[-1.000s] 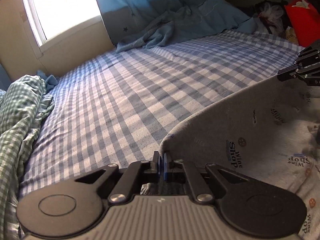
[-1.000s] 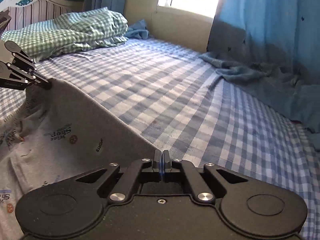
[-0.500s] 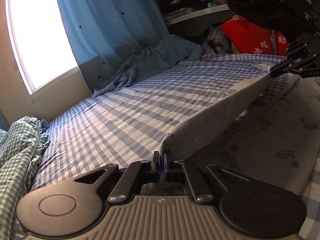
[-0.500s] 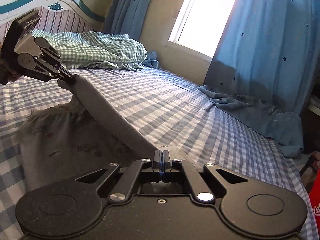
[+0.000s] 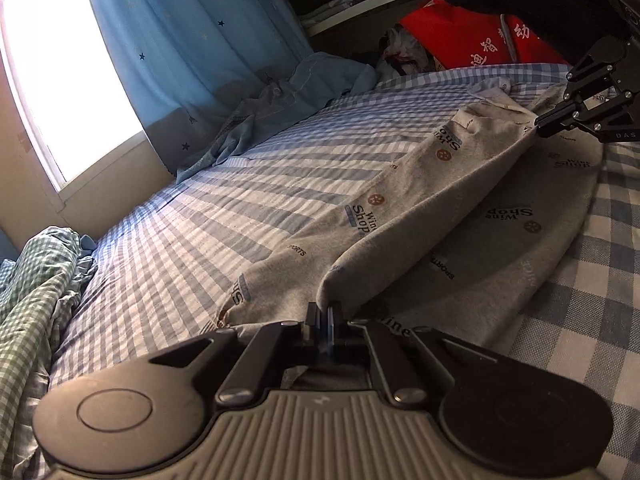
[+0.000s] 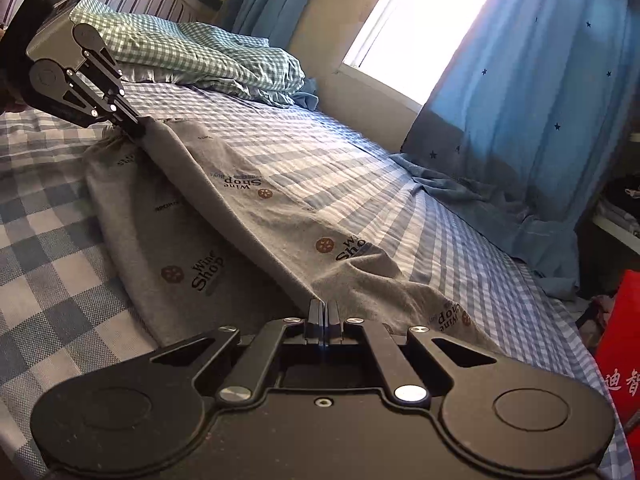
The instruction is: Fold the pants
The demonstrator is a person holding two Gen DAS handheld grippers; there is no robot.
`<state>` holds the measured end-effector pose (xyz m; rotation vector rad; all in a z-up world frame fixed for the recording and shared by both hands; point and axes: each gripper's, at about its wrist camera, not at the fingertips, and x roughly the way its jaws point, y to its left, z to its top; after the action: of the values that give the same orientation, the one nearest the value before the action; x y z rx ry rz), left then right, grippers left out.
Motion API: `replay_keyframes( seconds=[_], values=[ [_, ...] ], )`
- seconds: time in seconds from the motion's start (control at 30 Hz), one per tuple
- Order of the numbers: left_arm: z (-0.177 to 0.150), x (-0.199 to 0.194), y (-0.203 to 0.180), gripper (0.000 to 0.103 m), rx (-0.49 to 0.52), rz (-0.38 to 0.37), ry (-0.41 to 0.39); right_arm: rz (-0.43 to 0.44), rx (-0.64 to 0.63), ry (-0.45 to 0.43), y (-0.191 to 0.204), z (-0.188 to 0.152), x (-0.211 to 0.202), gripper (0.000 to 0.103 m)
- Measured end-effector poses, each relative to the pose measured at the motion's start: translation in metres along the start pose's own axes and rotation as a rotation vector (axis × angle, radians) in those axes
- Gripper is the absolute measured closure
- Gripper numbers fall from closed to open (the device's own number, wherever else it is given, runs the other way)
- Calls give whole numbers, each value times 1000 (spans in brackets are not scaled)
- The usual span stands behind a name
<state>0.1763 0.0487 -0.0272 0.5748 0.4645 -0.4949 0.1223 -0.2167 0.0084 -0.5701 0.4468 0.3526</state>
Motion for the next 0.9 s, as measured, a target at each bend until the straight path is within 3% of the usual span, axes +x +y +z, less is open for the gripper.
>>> replay_keyframes(
  seconds=[0.27, 0.5, 0.67, 0.9],
  values=[
    [-14, -16, -23, 101, 132, -22, 28, -8, -31, -29, 15, -7, -39, 103],
    [-23, -20, -33, 100, 139, -9, 45, 3, -49, 23, 44, -26, -38, 103],
    [-22, -23, -35, 100, 143, 11, 51, -58, -69, 43, 36, -28, -27, 70],
    [-24, -23, -35, 99, 110, 26, 61, -18, -185, 95, 20, -35, -4, 67]
  ],
)
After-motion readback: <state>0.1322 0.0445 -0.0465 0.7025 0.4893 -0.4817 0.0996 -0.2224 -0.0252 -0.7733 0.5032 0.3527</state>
